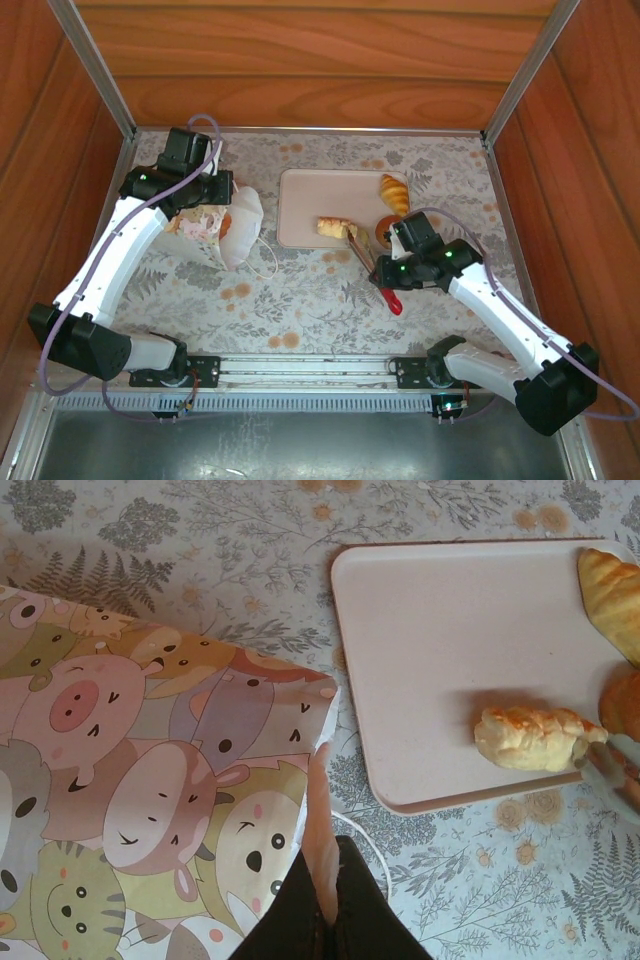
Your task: Take the fake bread out of the paper bag
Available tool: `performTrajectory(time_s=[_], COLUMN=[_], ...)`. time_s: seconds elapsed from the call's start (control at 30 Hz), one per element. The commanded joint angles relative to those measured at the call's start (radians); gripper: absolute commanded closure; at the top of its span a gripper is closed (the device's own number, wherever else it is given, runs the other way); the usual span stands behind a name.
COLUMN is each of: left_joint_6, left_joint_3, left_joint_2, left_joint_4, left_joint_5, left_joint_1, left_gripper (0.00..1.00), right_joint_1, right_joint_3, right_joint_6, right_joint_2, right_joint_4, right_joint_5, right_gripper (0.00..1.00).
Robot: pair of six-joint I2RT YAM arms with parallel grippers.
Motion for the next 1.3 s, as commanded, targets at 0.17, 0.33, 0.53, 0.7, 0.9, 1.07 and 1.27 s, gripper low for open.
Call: performTrajectory(time_s=[0.17, 0.33, 0.53, 0.7, 0.9, 1.07, 1.27], left_joint_6=[-0.009, -0.005, -0.003, -0.002, -0.002, 0.001, 0.002], left_joint_3=[-0.011, -0.018, -0.02, -0.021, -0.024, -0.025, -0.021], left_joint_2=[-0.026, -0.036, -0.033, -0.031, -0.034, -0.033, -0.02], left_joint_4=[0.022, 0.021, 0.023, 0.025, 0.026, 0.026, 0.028], left_joint_5=[0.007, -0.006, -0.009, -0.009, -0.013, -0.018, -0.015], left_joint_1=[0.01, 0.009, 0.009, 0.01, 0.01, 0.011, 0.011], left_gripper=[1.0, 1.0, 1.0, 1.0, 1.0, 1.0, 1.0], right_joint_1=[-0.002, -0.002, 0.006, 0.083, 0.163, 0.193, 0.215], right_joint_3=[0.079, 0.164, 0.263, 0.4, 0.554, 0.636, 0.72], right_joint_6=[-0.009, -0.022, -0.048, -0.092, -0.154, -0.206, -0.248], right_joint_2=[-0.044, -0.032, 0.039, 0.191, 0.37, 0.472, 0.581], right_joint_4=[-0.086, -0.131, -0.149, -0.211, -0.282, -0.322, -0.359], right_joint_5=[-0.008, -0.011, -0.014, 0.09, 0.191, 0.238, 0.262], right_gripper=[0.59, 0.57, 0.54, 0.52, 0.47, 0.45, 0.44])
